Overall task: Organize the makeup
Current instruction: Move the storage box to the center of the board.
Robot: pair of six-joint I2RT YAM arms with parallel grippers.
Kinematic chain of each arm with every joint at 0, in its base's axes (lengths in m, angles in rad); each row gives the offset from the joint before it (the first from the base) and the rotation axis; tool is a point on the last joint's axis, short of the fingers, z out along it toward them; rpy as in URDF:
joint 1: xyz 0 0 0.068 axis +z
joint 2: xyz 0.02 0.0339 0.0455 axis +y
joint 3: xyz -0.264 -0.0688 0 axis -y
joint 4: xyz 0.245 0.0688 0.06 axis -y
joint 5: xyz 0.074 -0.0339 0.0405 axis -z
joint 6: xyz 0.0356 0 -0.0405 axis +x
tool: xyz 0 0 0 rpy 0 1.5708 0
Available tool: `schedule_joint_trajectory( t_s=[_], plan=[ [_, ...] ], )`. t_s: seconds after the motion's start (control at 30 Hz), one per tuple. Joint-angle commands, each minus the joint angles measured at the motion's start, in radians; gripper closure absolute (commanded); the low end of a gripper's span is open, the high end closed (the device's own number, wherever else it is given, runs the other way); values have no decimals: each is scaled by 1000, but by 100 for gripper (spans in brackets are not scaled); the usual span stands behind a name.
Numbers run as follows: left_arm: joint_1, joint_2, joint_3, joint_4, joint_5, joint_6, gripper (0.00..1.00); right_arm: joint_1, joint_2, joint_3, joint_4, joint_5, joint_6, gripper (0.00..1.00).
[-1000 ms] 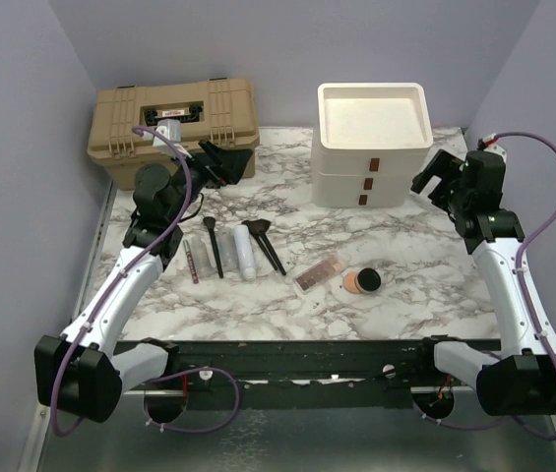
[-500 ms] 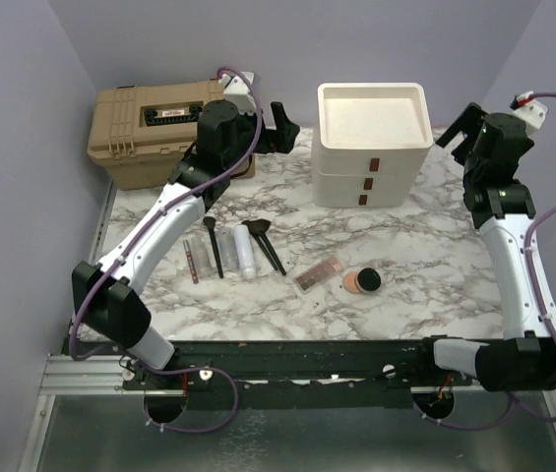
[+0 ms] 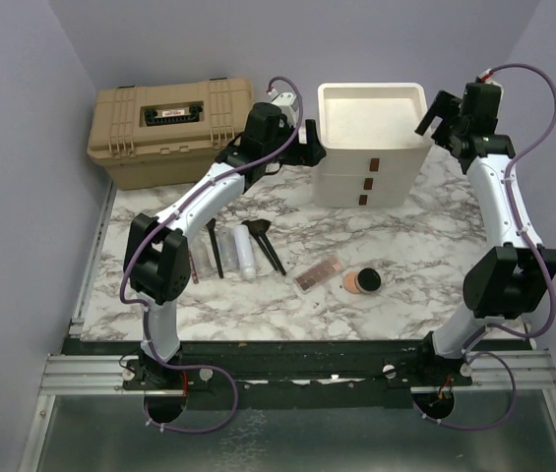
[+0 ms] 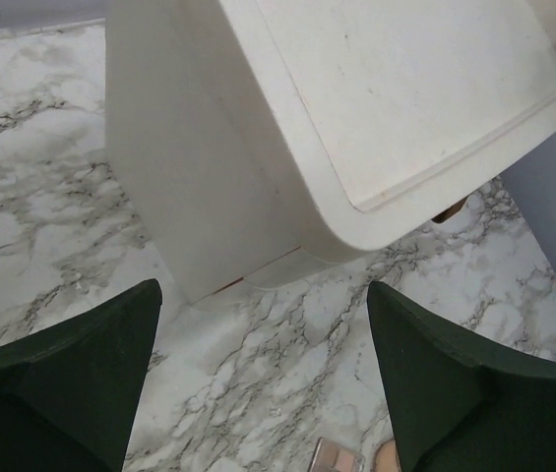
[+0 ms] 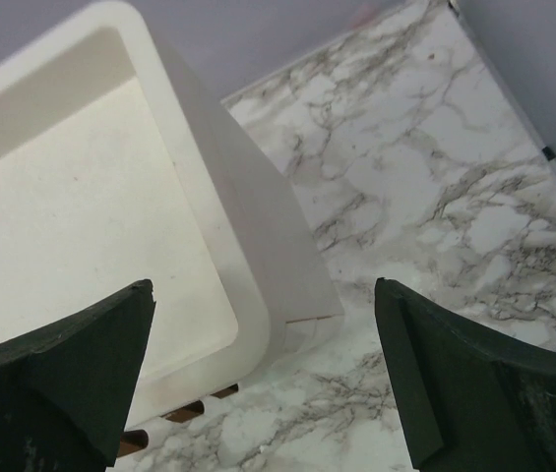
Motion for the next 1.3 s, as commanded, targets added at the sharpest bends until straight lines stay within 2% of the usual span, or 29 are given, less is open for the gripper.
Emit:
schedule_joint_trajectory(
  t_s=[0.0,0.1,0.23,0.3,0.7,0.9,1.07,1.17,1.27],
  plan=[
    [-13,-4,44,3,25,4,14,-5,77,66,-126,-129,-41,0],
    [-18,-16,23,13,38,3,13,-5,97,36,-177,-121,-39,0],
    [-22,-38,-19,44,61,3,12,-5,35,-120,-119,-136,-46,0],
    [-22,-38,-32,57,74,11,12,-4,12,-167,-107,-198,-55,0],
    [-22,0,-34,100,95,-3,10,-4,-101,-252,-148,-378,-80,2],
    [-14,13,-48,144,108,-57,8,-2,-166,-291,-168,-271,-67,4],
    [-9,-77,-198,314,105,-123,7,-4,-183,-315,-192,-315,-43,5],
    [2,-144,-313,434,62,-149,3,-4,-206,-352,-178,-334,-7,4],
    [41,-166,-336,442,80,-158,3,-3,-218,-368,-165,-375,23,5]
  ],
)
